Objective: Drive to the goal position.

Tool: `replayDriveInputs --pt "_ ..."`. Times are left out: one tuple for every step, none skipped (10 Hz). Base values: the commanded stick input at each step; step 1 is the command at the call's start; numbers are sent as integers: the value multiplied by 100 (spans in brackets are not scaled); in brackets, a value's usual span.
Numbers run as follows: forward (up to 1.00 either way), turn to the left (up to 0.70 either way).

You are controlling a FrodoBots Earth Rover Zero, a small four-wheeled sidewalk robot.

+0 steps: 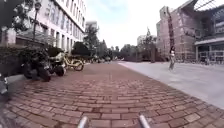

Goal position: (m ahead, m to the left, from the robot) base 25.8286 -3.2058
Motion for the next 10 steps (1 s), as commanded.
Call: replayDriveInputs --pt "70 0" --pt "70 0" --pt "70 0" --pt "70 0" --pt "70 0" --pt "70 14" --pt "70 14" --pt "70 14" --pt "70 14" --pt "70 7"
